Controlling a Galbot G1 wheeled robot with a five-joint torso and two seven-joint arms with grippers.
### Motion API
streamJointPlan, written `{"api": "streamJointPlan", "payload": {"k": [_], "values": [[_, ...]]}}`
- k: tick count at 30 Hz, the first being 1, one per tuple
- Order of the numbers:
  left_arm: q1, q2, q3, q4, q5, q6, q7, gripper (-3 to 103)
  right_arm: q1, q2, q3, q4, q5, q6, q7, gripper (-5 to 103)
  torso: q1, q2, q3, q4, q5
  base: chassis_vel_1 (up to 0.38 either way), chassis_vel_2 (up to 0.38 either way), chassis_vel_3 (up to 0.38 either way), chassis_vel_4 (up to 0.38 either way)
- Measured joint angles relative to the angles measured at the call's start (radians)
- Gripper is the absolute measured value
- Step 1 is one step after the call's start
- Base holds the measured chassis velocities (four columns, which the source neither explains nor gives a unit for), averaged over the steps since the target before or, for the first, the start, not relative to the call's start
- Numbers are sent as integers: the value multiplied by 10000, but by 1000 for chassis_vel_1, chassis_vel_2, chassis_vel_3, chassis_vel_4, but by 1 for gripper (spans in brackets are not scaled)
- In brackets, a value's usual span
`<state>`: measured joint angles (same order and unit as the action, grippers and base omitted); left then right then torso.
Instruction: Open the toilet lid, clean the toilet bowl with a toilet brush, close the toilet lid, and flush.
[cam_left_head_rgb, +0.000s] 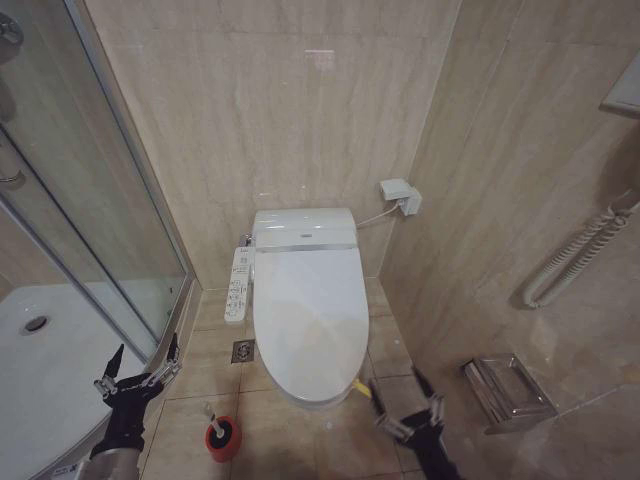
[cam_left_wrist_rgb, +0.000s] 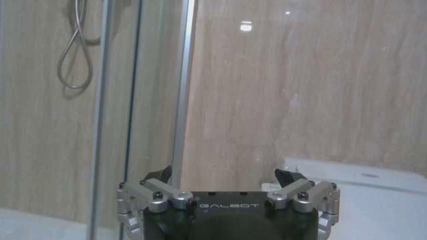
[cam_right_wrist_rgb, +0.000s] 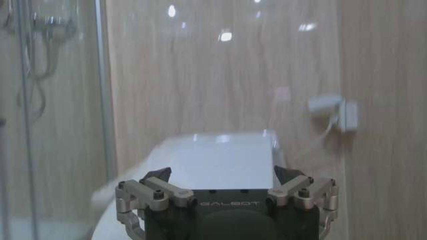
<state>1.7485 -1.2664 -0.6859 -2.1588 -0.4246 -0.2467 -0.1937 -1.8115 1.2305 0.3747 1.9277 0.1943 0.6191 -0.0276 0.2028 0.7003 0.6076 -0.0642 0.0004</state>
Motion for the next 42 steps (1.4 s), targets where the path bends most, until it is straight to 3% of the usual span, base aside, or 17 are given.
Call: {"api": "streamJointPlan", "payload": {"k": [14, 21, 42], "values": [[-177, -58, -91, 536, -19, -41, 0, 100, 1745, 156, -510, -3096, -215, 262, -154, 100, 0, -1, 0, 0, 0, 0, 0, 0, 0], [1, -223, -212, 454, 207, -40, 0, 100, 2883, 395, -624, -4540, -935, 588, -162, 100, 1, -1, 0, 2, 0, 0, 0, 0, 0], [135, -391, -479, 271, 286, -29, -24, 100, 4122, 609, -485, -6526, -1232, 764, 16, 100, 1, -1, 0, 1, 0, 0, 0, 0, 0]]}}
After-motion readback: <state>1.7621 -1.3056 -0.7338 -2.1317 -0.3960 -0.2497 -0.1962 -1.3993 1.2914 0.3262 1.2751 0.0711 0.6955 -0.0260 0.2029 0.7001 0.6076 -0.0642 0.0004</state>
